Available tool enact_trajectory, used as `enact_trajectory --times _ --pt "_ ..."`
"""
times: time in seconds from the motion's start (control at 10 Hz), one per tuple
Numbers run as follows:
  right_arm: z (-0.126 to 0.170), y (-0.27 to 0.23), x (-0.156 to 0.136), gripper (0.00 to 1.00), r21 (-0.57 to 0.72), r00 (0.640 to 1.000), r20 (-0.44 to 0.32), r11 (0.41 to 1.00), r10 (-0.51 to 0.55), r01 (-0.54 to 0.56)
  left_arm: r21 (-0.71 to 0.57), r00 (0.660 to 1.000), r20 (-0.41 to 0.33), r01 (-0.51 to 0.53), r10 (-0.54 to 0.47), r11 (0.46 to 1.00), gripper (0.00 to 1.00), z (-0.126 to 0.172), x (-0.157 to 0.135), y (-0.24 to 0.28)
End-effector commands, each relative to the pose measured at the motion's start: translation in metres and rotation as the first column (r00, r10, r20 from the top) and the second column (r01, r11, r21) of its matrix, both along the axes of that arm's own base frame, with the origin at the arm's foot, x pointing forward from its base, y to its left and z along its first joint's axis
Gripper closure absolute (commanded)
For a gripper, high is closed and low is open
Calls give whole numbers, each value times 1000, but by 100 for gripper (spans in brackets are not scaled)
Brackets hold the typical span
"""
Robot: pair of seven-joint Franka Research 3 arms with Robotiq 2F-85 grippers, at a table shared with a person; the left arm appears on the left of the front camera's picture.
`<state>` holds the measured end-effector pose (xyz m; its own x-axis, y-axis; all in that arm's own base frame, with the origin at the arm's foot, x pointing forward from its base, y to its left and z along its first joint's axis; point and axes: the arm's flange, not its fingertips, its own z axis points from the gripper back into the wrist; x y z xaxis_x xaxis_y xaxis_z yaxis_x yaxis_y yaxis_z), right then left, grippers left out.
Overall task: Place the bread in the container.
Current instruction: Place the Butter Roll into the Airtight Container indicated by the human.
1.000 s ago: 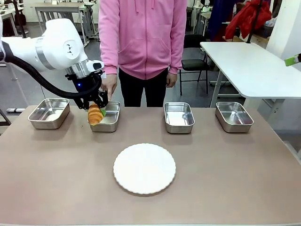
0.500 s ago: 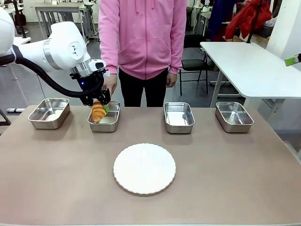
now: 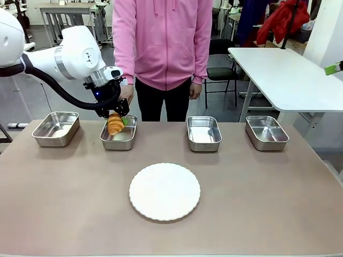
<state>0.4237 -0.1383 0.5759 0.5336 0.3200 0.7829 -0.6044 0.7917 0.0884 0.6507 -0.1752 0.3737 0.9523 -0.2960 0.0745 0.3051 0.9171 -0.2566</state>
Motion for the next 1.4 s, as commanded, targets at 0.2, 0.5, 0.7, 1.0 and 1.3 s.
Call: enact_trajectory --times 0.2,0.5,0.7,1.0,1.3 --pt "1 -1 1 0 9 999 27 1000 22 -22 -34 999 36 27 -26 999 0 4 7 -1" --pt "1 -1 1 0 9 999 27 1000 22 -22 -38 1000 -25 9 -10 999 0 12 6 -7" --pt "1 -1 1 0 9 999 27 1000 22 -22 -8 1000 24 8 -8 1000 0 3 2 -4" --pt "1 -1 1 0 9 999 27 1000 22 -22 -8 1000 24 8 -8 1000 0 3 2 -4" --pt "1 -1 1 0 9 999 27 1000 22 -22 9 997 25 76 -76 997 0 19 -14 0"
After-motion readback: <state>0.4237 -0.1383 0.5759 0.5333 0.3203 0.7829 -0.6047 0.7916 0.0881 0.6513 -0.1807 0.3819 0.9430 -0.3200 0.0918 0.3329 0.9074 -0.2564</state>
